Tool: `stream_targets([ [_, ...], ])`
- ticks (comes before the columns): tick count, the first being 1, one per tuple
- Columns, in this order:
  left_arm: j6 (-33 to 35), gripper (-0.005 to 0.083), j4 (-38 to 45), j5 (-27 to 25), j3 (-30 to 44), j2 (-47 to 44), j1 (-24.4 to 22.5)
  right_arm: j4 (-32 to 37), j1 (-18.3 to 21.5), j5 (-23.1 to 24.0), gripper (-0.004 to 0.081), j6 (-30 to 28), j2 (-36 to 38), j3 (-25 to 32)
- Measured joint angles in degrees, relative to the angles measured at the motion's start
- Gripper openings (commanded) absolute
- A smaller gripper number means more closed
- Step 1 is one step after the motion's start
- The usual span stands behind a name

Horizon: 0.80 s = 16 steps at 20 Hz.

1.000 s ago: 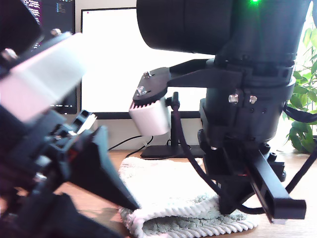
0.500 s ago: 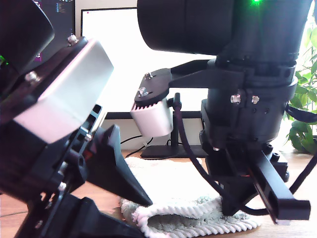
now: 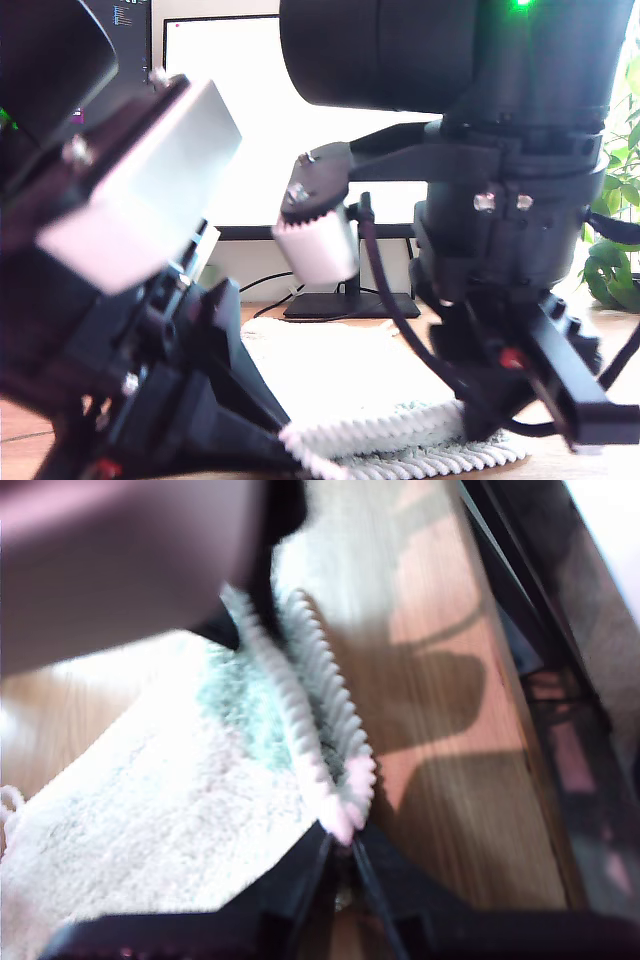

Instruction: Fold the tea towel to a neat square and place it to the right

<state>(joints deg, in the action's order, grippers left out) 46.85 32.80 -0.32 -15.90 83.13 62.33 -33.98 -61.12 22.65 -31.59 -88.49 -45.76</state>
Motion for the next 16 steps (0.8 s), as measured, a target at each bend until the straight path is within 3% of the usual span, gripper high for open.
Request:
stream_targets([
  [3, -2.6, -0.0022, -2.8, 1.5, 0.0, -1.4, 0.1, -0.4, -0.5, -0.3, 0.0389, 0.1, 1.9, 0.0],
  [9, -8.9, -0.0022, -5.8, 4.7, -2.2, -1.4, 0.1, -0.7, -5.5, -2.7, 0.0411, 0.7, 11.8, 0.0],
  [16, -13.4, -0.0022, -13.7, 8.4, -6.4, -5.0, -2.5, -1.5, -6.5, -4.4, 0.0426, 1.6, 13.3, 0.0],
])
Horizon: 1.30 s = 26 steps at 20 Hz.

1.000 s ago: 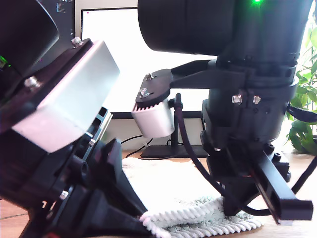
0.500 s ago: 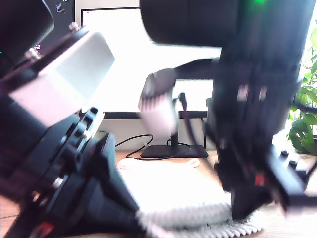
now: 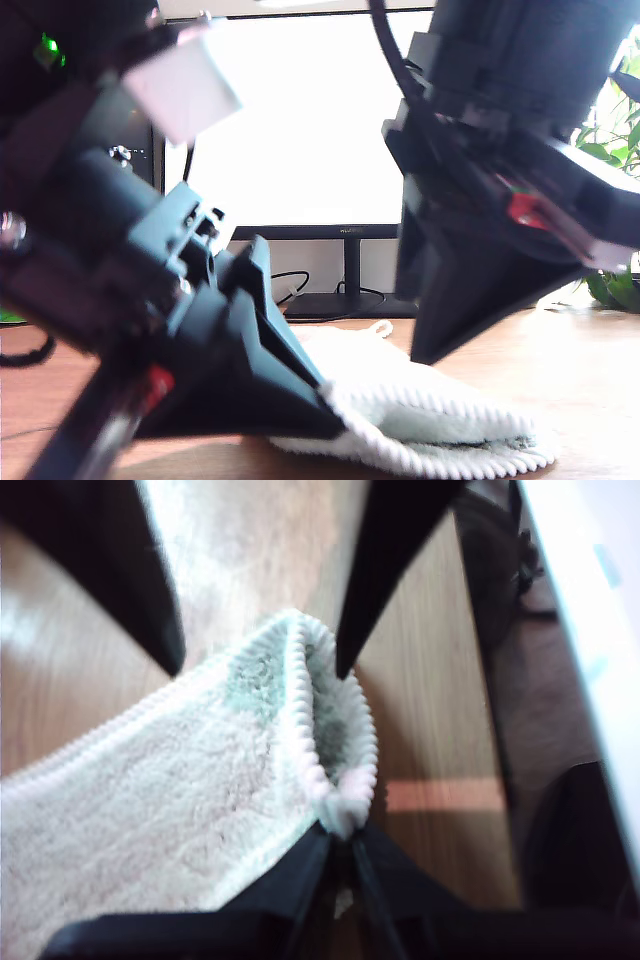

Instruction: Fold the tea towel to a neat square and place it to the right

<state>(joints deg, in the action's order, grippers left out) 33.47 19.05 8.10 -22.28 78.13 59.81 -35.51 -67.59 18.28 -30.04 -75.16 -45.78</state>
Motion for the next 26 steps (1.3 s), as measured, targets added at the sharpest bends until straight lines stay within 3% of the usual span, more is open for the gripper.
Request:
stream_targets([
  [7, -3.1, -0.0022, -10.9, 6.4, -5.2, -6.1, -4.9, 3.0, 0.0, -2.1, 0.0476, 1.7, 0.0, 0.0],
  [14, -3.3, -0.0022, -16.5, 9.2, -9.8, -6.1, -5.2, 5.3, 0.1, -1.3, 0.0476, 1.7, 0.0, 0.0],
  [20, -3.3, -0.0022, -20.0, 9.7, -10.0, -9.2, -5.3, 2.7, 4.6, -1.7, 0.0473, 1.6, 0.0, 0.0],
  [26, -3.2, -0.0022, -22.8, 9.7, -10.0, -11.7, -7.2, 0.9, 6.0, -4.3, 0.0335, 1.5, 0.0, 0.0],
])
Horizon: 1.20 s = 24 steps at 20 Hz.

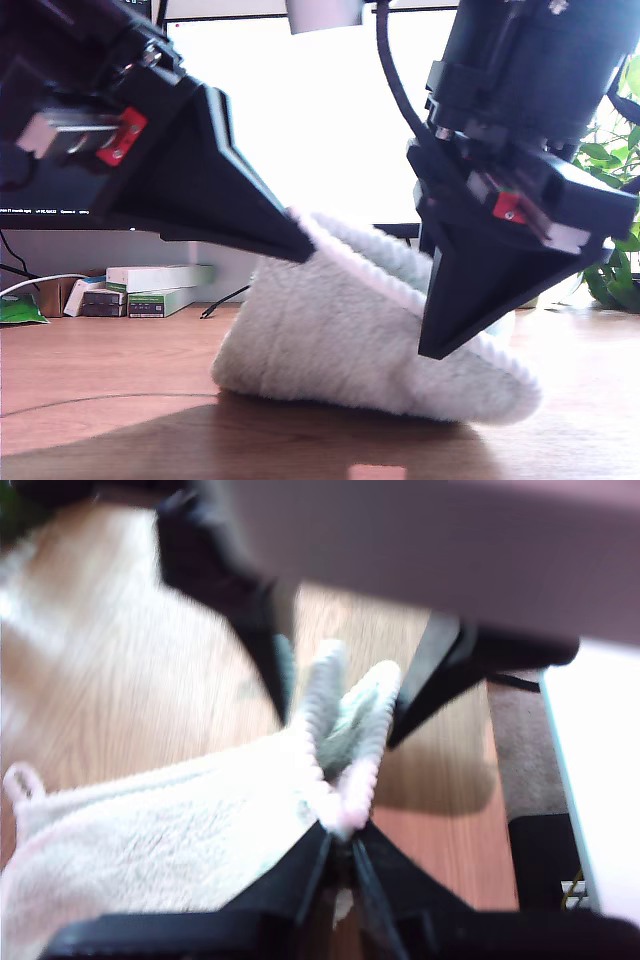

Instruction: Fold the tea towel to a neat square and place it to the right

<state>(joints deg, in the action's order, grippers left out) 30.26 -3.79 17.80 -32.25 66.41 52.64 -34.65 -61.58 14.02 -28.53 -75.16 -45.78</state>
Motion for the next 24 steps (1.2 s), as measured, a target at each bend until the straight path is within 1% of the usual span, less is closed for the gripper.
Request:
stream_targets([
  [2, 0.0, -0.0022, -1.2, 0.0, 0.0, 0.0, -0.4, -0.1, 0.0, 0.0, 0.0289, 0.0, 0.0, 0.0],
  [4, 0.0, -0.0022, -1.4, 0.0, 0.0, 0.0, -0.6, -0.1, 0.0, -0.3, 0.0206, 0.0, 0.0, 0.0],
  [5, 0.0, -0.0022, -1.4, 0.0, 0.0, 0.0, -0.6, -0.1, 0.0, -0.9, 0.0180, 0.0, 0.0, 0.0],
  [6, 0.0, -0.0022, -1.4, 0.1, 0.0, 0.0, -0.6, -0.1, 0.0, -1.6, 0.0160, 0.0, 0.0, 0.0],
  [9, 0.0, -0.0022, -1.4, 0.3, 0.0, 0.0, -0.6, -0.2, 0.0, -2.8, 0.0150, 0.0, 0.0, 0.0],
  [10, 0.0, -0.0022, -1.4, 0.5, 0.0, -0.1, -0.6, -0.4, 0.0, -2.9, 0.0108, 0.0, 0.0, 0.0],
  [11, 0.0, -0.0022, -1.5, 0.6, 0.0, -0.4, -0.6, -0.4, 0.0, -3.0, 0.0037, 0.0, 0.0, 0.0],
  [12, 0.0, -0.0022, -1.7, 0.6, 0.0, -1.1, -0.6, -0.4, 0.0, -3.0, -0.0015, 0.0, 0.0, 0.0],
  [15, 0.0, -0.0022, -2.6, 0.7, 0.0, -3.5, -0.7, 0.0, 0.0, -3.1, -0.0011, 0.0, 0.0, 0.0],
  [19, -0.1, -0.0022, -6.1, 1.8, 0.0, -4.1, -0.9, -0.3, 0.0, -3.2, -0.0011, 0.6, 0.0, 0.0],
  [21, -1.4, -0.0022, -7.0, 3.1, 0.0, -4.1, -0.9, -1.4, -0.2, -3.5, -0.0011, 1.6, 0.0, -0.2],
  [24, -2.5, -0.0022, -8.5, 4.7, 0.0, -4.1, -0.9, -4.0, -1.5, -4.1, -0.0011, 2.9, 0.0, -0.7],
])
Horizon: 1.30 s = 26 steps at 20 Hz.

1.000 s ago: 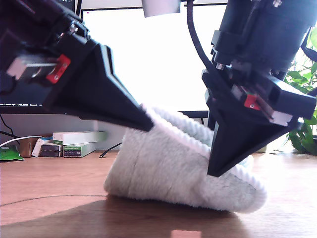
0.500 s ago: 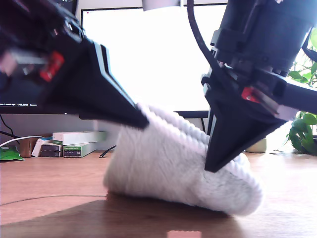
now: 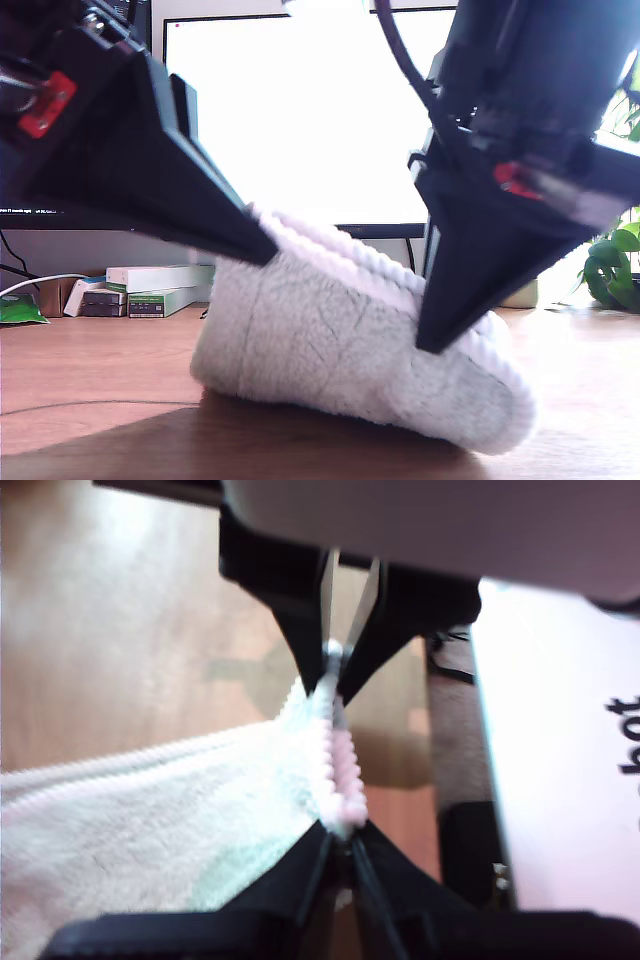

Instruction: Fold the tea towel to a neat square and place it to the right

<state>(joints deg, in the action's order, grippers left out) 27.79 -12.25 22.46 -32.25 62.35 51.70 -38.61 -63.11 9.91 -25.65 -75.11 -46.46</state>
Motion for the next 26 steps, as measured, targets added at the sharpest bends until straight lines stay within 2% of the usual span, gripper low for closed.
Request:
stream_targets([
  [7, -6.4, -0.0022, -5.3, 8.7, 0.0, 0.0, 0.0, -5.0, -3.0, -3.5, -0.0011, 4.3, 0.0, -0.8],
  [10, -7.6, -0.0022, -6.8, 10.0, 0.0, 0.0, 0.9, -7.1, -4.2, -4.9, -0.0011, 6.3, 0.4, -1.2],
  [17, -9.9, -0.0022, -8.7, 5.2, -0.1, -0.8, 9.1, -12.2, -7.8, -5.9, -0.0011, 9.2, 5.6, -1.2],
  [23, -13.3, -0.0022, -8.8, 4.5, -1.0, -3.8, 11.5, -16.7, -7.9, -7.8, -0.0011, 10.5, 6.8, -2.9],
  [26, -14.1, -0.0022, -9.2, 3.1, -1.0, -4.5, 11.8, -17.7, -7.7, -7.6, -0.0011, 9.3, 6.8, -4.4],
])
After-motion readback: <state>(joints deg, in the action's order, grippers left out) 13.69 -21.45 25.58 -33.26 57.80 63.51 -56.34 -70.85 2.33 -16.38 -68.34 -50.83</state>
